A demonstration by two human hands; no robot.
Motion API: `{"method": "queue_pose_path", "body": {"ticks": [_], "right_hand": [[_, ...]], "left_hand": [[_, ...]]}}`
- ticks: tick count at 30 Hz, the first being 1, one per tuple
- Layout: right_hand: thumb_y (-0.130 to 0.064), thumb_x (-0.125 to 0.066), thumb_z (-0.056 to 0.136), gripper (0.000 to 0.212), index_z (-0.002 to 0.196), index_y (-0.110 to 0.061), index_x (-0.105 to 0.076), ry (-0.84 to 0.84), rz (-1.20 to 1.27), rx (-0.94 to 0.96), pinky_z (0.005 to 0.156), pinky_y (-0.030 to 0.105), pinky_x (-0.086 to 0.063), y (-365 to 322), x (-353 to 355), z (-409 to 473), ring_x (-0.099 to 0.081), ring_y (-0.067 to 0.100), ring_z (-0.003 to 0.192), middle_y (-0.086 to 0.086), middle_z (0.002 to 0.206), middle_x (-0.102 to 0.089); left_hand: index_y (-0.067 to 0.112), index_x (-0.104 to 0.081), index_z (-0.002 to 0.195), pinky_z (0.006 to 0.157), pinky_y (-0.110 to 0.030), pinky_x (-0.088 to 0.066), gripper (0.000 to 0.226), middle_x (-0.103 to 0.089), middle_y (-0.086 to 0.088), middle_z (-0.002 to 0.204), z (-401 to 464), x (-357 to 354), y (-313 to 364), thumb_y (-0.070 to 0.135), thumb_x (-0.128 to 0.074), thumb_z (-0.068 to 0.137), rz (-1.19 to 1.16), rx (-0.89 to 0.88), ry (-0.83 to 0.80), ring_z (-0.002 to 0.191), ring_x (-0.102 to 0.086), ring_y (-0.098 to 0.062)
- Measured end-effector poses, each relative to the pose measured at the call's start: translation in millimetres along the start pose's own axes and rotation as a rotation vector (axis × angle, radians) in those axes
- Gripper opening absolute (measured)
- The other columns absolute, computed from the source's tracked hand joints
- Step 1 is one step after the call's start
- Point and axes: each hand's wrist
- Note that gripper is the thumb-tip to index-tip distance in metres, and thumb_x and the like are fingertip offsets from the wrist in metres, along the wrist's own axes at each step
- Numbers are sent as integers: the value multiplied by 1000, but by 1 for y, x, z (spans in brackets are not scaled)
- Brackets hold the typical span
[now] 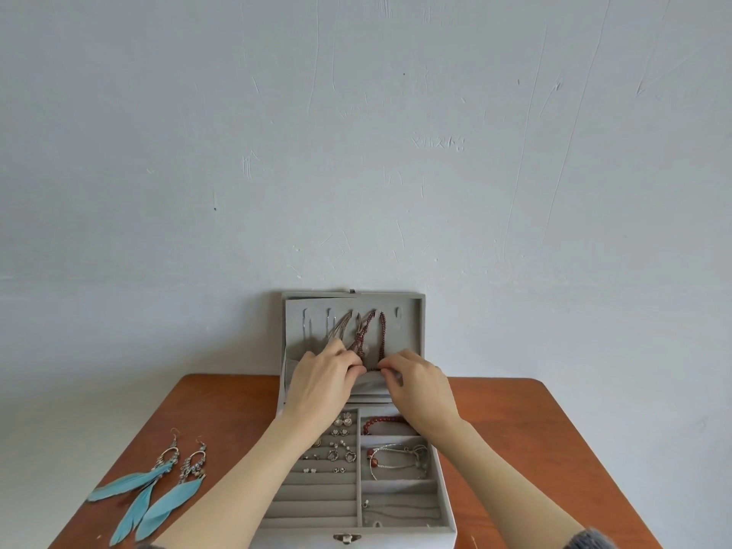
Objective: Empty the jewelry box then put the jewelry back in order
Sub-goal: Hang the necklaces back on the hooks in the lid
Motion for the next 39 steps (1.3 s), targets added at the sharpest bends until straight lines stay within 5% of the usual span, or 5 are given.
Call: {"method": "queue_pose_path", "body": {"ticks": [7, 13, 20, 31, 39], "right_hand": [[-28, -41, 93, 33, 120, -17, -56, -226, -210, 56, 77, 33, -44, -7, 7, 2, -57, 27, 100, 6, 115, -48], [-27, -46, 93, 28, 116, -12, -52, -122, -107, 4, 74, 29, -45, -8, 6, -3, -57, 22, 97, 3, 114, -50], [-15, -48, 92, 25, 113, -8, -60, 45, -44, -2, 81, 31, -46, -14, 2, -20, -51, 23, 110, 4, 118, -56], [-16, -51, 91, 24, 112, -7, -61, -91, 85, 97, 88, 38, -45, -95, -26, -69, -56, 28, 102, 10, 104, -64], [-20, -43, 95, 28, 113, -9, -61, -278, -12, 157, 93, 38, -40, -165, -74, -59, -52, 27, 105, 10, 110, -62]], "left_hand": [[29, -60, 118, 86, -30, -23, 31, -54, 9, 113, 0, -6, -3, 40, -46, 93, 23, 31, -173, 110, -42, -11], [25, -57, 107, 87, -28, -23, 18, -54, 11, 110, -2, -4, 3, 32, -48, 94, -5, 78, -114, 108, -43, -12], [17, -58, 118, 97, -24, -33, 26, -57, 4, 117, -15, 12, -4, 23, -48, 94, -172, 46, -54, 115, -47, -12], [17, -65, 103, 75, -23, -44, 17, -62, 4, 97, -104, 67, -49, 17, -52, 92, -247, 170, -135, 86, -56, -10], [14, -67, 100, 83, -28, -42, 16, -64, -3, 103, -148, 96, -134, 11, -55, 90, -134, 432, -64, 98, -58, -21]]}}
Point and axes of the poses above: each hand's wrist, its own z-axis towards the middle knuckle, its own x-axis out of the back of the hand, y = z × x
